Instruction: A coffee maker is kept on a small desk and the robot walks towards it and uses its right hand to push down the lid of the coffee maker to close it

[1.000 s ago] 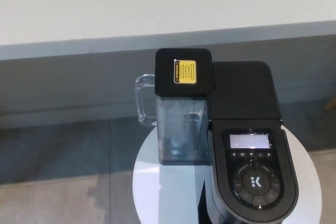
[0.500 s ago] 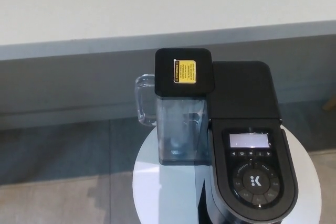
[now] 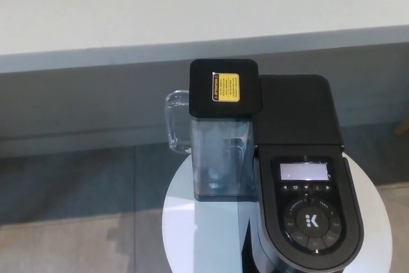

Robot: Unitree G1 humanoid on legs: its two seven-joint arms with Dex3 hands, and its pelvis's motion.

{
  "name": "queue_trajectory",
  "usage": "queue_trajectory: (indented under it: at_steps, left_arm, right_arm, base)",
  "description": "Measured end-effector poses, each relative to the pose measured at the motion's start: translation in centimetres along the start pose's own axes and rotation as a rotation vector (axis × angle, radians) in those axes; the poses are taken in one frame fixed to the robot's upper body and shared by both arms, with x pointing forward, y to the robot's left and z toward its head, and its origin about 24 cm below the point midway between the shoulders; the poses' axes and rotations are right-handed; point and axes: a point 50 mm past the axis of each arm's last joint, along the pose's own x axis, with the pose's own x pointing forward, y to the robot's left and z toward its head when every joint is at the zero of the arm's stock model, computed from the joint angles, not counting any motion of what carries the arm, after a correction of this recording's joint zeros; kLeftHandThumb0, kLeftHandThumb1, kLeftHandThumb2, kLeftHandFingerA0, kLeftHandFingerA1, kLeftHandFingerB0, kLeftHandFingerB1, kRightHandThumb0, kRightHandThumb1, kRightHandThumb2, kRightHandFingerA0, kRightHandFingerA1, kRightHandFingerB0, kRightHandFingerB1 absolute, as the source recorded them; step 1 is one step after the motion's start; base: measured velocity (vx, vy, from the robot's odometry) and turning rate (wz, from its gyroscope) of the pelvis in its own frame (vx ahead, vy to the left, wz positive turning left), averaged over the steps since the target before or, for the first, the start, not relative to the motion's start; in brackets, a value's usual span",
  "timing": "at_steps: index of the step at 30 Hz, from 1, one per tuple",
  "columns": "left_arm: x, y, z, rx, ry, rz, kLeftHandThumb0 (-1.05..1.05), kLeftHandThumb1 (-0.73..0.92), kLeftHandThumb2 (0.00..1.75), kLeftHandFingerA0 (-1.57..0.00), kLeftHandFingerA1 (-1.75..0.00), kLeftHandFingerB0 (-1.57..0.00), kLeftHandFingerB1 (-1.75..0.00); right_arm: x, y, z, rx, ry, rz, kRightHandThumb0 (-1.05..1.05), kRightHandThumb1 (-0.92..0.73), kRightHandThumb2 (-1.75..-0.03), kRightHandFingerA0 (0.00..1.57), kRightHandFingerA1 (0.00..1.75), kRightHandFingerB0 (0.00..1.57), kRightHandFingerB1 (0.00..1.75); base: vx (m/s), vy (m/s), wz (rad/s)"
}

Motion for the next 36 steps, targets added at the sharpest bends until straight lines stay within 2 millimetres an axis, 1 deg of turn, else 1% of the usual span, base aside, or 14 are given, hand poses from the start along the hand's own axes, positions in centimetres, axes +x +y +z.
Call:
queue_trajectory:
  at_steps: [5,6,7,8,9,10,13,14,18,19,20,26,27,36]
  left_arm:
    - [-0.3,0.4,-0.9,0.002,0.027,0.012,-0.88,0.87,0.67,-0.14,-0.40,-0.12,-0.26]
    - [-0.3,0.5,-1.0,0.002,0.031,0.015,-0.91,0.78,0.72,-0.13,-0.39,-0.12,-0.28]
    - [-0.4,0.6,-1.2,0.003,0.036,0.018,-0.91,0.78,0.72,-0.13,-0.39,-0.12,-0.28]
    - [-0.4,0.6,-1.3,0.004,0.040,0.019,-0.39,0.39,1.02,-0.01,-0.51,0.00,-0.48]
    - [-0.4,0.7,-1.4,0.005,0.044,0.021,-0.39,0.39,1.02,-0.01,-0.51,0.00,-0.48]
    - [-0.4,0.7,-1.4,0.006,0.047,0.022,-0.38,0.38,1.01,-0.02,-0.50,0.00,-0.48]
    - [-0.4,0.6,-1.6,0.019,0.058,0.021,-0.38,0.38,1.01,-0.02,-0.50,0.00,-0.48]
    - [-0.5,0.6,-1.7,0.023,0.061,0.020,-0.83,0.73,0.63,-0.14,-0.36,-0.21,-0.28]
    - [-0.6,0.7,-2.0,0.050,0.072,0.016,-0.83,0.73,0.63,-0.14,-0.36,-0.21,-0.28]
    - [-0.6,0.7,-2.1,0.052,0.073,0.015,-0.39,0.33,0.96,-0.01,-0.51,0.00,-0.49]
    - [-0.6,0.7,-2.1,0.055,0.073,0.014,-0.39,0.31,0.95,-0.01,-0.51,0.00,-0.49]
    - [-0.6,0.8,-2.0,0.051,0.072,0.018,-0.39,0.31,0.95,-0.01,-0.51,0.00,-0.48]
    - [-0.6,0.8,-2.0,0.050,0.071,0.019,-0.82,0.67,0.61,-0.14,-0.39,-0.18,-0.27]
    - [-0.6,0.9,-2.0,0.034,0.069,0.030,-0.82,0.67,0.61,-0.14,-0.39,-0.18,-0.28]
  right_arm:
    - [0.4,3.1,-1.4,0.131,0.150,0.032,-0.77,-0.73,-1.03,0.10,0.46,0.04,0.21]
    - [0.4,3.7,-1.6,0.158,0.180,0.038,-0.75,-0.71,-1.07,0.06,0.45,0.00,0.21]
    - [0.5,4.1,-1.7,0.171,0.202,0.054,-0.75,-0.71,-1.07,0.06,0.45,0.00,0.21]
    - [0.6,4.4,-1.7,0.176,0.211,0.066,-0.74,-0.66,-1.03,0.06,0.42,0.00,0.21]
    - [0.6,4.7,-1.7,0.181,0.221,0.080,-0.74,-0.66,-1.03,0.06,0.42,0.00,0.21]
    - [0.7,4.8,-1.7,0.185,0.227,0.091,-0.76,-0.84,-0.66,0.12,0.31,0.00,0.19]
    - [0.8,5.2,-1.6,0.200,0.242,0.122,-0.76,-0.84,-0.66,0.12,0.31,0.00,0.19]
    - [0.8,5.3,-1.6,0.206,0.246,0.131,-0.79,-0.67,-0.80,0.10,0.33,0.01,0.12]
    - [0.7,5.6,-1.8,0.213,0.256,0.167,-0.79,-0.67,-0.80,0.10,0.33,0.01,0.12]
    - [0.7,5.7,-1.8,0.214,0.257,0.172,-0.80,-0.67,-0.83,0.07,0.31,0.00,0.09]
    - [0.7,5.7,-1.8,0.214,0.258,0.176,-0.85,-0.67,-1.03,0.12,0.31,0.00,0.11]
    - [0.4,5.9,-2.1,0.237,0.277,0.211,-0.85,-0.69,-1.05,0.07,0.25,0.00,0.11]
    - [0.3,6.0,-2.2,0.240,0.283,0.219,-0.88,-0.71,-1.06,0.08,0.29,0.00,0.10]
    - [0.1,6.5,-2.4,0.230,0.295,0.277,-0.88,-0.70,-1.05,0.08,0.26,0.06,0.10]
  base:
    - [0.00,0.000,0.00]
    - [0.00,0.000,0.00]
    - [0.00,0.000,0.00]
    - [0.00,0.000,0.00]
    - [0.00,0.000,0.00]
    - [0.00,0.000,0.00]
    - [0.00,0.000,0.00]
    - [0.00,0.000,0.00]
    - [0.00,0.000,0.00]
    - [0.00,0.000,0.00]
    - [0.00,0.000,0.00]
    - [0.00,0.000,0.00]
    - [0.00,0.000,0.00]
    - [0.00,0.000,0.00]
